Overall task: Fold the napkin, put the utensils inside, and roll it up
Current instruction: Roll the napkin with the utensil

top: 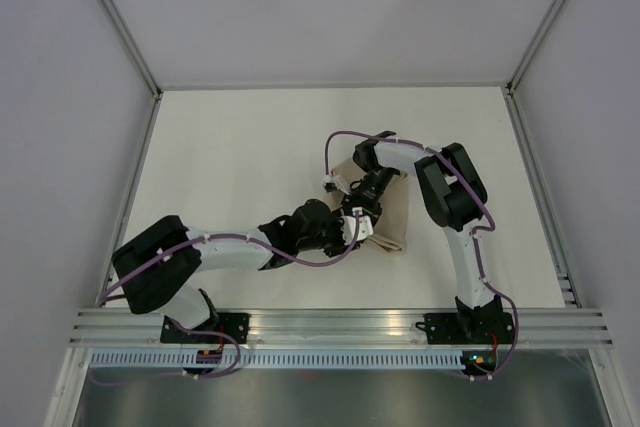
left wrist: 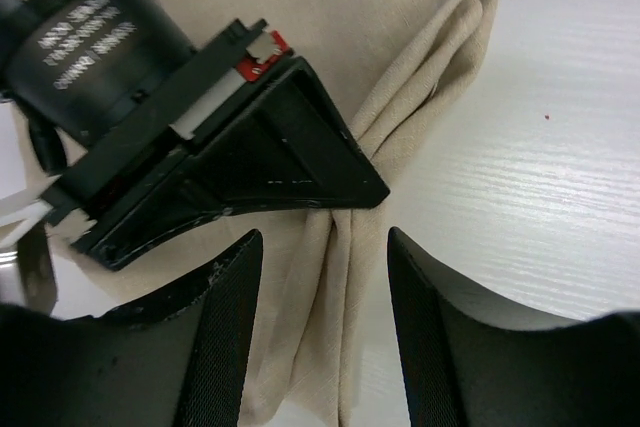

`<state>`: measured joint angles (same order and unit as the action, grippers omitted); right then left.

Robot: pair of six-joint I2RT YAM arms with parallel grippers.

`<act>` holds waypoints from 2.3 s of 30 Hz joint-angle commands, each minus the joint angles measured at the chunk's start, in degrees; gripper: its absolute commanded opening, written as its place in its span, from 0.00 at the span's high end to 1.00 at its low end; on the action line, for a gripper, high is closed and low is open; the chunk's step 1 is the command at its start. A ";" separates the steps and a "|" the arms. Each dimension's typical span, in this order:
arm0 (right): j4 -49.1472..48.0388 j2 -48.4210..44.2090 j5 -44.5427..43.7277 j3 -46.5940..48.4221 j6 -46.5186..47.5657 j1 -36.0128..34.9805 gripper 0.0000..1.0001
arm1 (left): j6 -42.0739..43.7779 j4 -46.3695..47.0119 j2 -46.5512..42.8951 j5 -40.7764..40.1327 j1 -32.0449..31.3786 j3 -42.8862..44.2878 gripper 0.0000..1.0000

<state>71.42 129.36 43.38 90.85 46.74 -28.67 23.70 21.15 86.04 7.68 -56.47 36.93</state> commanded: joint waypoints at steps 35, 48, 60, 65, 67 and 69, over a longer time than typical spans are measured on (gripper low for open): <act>-4.18 3.53 -8.83 -0.50 4.24 3.09 0.77 | 5.48 -22.46 20.57 4.18 -2.60 20.02 0.98; -1.89 -5.86 -1.81 3.28 2.30 10.91 0.47 | 0.21 -34.67 25.14 18.93 2.85 30.12 0.98; -18.29 -20.34 1.98 -6.36 -4.46 23.74 0.48 | -5.51 -50.65 35.85 36.34 10.50 45.14 0.98; -34.13 -32.49 -2.77 -21.57 -5.70 24.01 0.49 | -7.52 -57.26 42.97 41.44 12.43 51.66 0.98; -38.71 -37.24 -3.38 -27.20 -4.56 24.01 0.49 | -8.40 -60.06 45.60 42.15 13.31 54.65 0.98; -41.17 -40.92 -3.30 -31.42 -3.24 23.83 0.49 | -8.67 -62.27 47.28 44.16 14.19 57.36 0.98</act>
<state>40.58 93.27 39.92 63.59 41.36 -4.56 17.21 -34.26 128.68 49.80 -43.03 91.31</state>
